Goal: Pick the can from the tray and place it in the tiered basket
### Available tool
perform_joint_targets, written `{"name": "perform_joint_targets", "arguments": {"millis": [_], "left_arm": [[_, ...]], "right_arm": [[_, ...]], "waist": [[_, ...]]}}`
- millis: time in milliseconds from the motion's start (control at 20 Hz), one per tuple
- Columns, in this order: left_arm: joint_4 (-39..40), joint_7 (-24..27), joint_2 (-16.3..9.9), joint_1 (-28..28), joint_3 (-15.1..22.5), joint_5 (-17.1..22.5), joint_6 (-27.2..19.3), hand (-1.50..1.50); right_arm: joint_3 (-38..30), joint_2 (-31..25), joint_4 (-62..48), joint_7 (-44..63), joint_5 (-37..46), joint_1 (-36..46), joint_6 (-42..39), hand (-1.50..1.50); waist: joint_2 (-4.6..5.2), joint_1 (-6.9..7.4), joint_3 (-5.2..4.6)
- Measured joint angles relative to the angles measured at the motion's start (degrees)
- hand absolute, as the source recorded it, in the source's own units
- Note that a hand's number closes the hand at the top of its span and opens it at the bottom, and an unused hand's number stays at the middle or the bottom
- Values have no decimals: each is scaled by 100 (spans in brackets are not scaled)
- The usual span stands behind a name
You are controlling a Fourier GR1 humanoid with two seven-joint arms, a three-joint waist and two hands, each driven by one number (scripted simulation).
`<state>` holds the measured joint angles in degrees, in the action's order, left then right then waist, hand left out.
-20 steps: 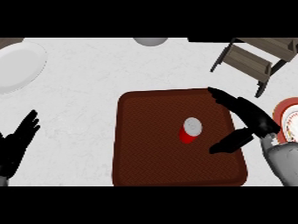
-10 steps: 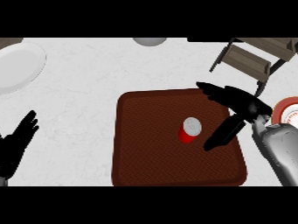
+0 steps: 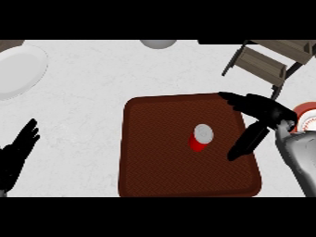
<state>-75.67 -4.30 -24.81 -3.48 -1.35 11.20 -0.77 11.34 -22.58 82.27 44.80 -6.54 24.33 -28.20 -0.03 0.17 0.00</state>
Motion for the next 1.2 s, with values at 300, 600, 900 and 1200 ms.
{"name": "perform_joint_targets", "arguments": {"millis": [300,600,900,1200], "left_arm": [[-127,-164,83,14,-216,-135,151,0],[-212,-217,264,-35,-353,-339,231,0],[-100,-217,440,77,-504,-547,338,0],[-297,-375,547,48,-625,-690,430,0]], "right_arm": [[-233,200,6,-107,143,-303,-287,-150],[-410,444,-32,-284,355,-491,-445,-150],[-549,683,-191,-630,724,-581,-518,-150],[-547,996,-404,-898,1108,-551,-465,-150]], "waist": [[0,-1,0],[0,0,0],[2,-3,1],[1,3,0]]}}
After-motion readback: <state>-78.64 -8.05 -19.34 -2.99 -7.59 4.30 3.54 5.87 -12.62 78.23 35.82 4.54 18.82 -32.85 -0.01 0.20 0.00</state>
